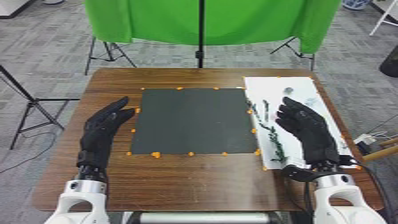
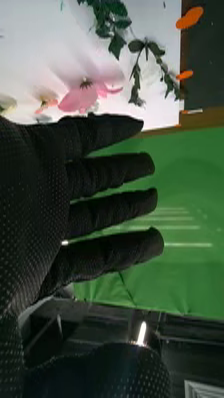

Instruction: Arrange flowers

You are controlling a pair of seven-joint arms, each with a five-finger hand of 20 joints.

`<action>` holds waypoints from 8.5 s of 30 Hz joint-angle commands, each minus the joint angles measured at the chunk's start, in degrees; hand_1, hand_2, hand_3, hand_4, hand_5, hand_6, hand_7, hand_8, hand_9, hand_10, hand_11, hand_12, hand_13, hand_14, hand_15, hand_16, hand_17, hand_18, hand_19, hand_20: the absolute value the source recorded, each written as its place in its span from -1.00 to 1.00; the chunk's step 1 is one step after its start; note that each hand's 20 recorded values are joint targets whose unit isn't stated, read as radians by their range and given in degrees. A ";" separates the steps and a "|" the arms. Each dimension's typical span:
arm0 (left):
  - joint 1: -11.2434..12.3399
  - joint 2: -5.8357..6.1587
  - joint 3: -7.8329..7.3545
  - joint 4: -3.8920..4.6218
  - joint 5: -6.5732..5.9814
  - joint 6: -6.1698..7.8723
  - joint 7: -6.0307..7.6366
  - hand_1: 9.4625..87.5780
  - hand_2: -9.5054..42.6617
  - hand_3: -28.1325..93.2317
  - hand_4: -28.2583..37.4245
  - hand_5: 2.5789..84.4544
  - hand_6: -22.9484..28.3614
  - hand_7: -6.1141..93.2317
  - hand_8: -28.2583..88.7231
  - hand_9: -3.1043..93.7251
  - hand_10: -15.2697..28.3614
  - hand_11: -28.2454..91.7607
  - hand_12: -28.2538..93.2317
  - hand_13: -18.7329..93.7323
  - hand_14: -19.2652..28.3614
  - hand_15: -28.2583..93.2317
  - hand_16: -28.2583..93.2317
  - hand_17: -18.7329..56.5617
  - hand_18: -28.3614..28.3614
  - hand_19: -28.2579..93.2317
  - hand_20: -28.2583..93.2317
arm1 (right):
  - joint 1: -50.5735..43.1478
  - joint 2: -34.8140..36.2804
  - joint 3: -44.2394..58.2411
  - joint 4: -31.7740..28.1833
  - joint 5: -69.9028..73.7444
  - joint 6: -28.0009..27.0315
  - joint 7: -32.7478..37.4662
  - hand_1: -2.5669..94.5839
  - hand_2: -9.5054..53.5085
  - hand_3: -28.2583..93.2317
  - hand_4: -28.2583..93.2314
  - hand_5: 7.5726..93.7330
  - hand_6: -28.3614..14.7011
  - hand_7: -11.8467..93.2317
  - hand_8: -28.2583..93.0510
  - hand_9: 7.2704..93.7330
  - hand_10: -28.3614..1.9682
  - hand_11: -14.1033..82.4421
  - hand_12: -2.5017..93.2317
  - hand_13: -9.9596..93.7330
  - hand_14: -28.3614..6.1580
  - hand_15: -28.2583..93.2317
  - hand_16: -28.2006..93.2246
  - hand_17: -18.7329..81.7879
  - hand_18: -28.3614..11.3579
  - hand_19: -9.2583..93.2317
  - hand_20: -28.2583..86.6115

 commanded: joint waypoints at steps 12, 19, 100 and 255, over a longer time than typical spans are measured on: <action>0.60 -0.32 0.87 0.26 -1.92 0.28 -0.23 -0.52 -0.91 0.50 -0.73 0.06 0.01 -0.64 -0.64 0.08 0.33 -0.23 -0.32 0.02 0.50 -0.33 -0.46 -0.23 0.52 -0.20 -0.02 | -0.11 -0.04 0.17 -0.81 -1.08 2.63 0.40 -0.51 -0.86 0.67 -0.76 -0.15 0.22 -0.51 -0.66 -0.15 -0.12 -0.60 -0.60 -0.14 -0.16 -0.36 -0.20 -0.20 -0.40 -0.67 -0.01; 1.57 -0.42 0.32 -0.09 -2.77 1.36 -0.70 -0.52 -0.91 0.51 -0.73 0.06 0.01 -0.64 -0.64 0.08 0.33 -0.23 -0.32 0.01 0.50 -0.33 -0.47 -0.25 0.50 -0.24 -0.05 | -0.70 0.84 -1.45 -2.23 -5.64 12.11 3.67 -0.49 -1.00 0.65 -0.83 -0.08 0.19 -0.48 -0.66 -0.03 -0.17 -0.56 -0.58 0.00 -0.15 -0.32 -0.20 -0.09 -0.42 -0.53 0.08; -2.47 5.27 -2.04 8.01 -5.36 5.45 -0.87 -0.71 -0.61 0.50 -0.97 0.00 0.02 -0.72 -0.62 0.03 0.31 -0.27 -0.35 -0.04 0.43 -0.37 -0.50 -0.26 0.44 -0.41 -0.16 | 33.10 12.23 -35.71 9.28 -52.92 7.12 26.07 0.91 -1.00 -1.00 0.53 0.65 0.18 -0.23 -0.03 0.89 0.20 -0.06 0.01 1.00 0.65 0.45 -0.15 0.91 0.31 0.87 0.19; -2.51 4.93 0.96 10.63 -4.90 3.50 -3.92 -0.79 -0.57 0.56 -1.00 -0.01 -0.01 -0.69 -0.64 0.05 0.32 -0.27 -0.33 -0.01 0.45 -0.35 -0.49 -0.28 0.43 -0.44 -0.17 | 40.76 4.56 -43.45 22.73 -54.95 0.85 24.92 0.29 -1.00 0.33 -0.86 0.76 0.37 -0.31 -0.17 0.92 0.23 -0.14 -0.18 0.99 0.58 0.39 -0.01 0.73 -0.02 1.00 0.40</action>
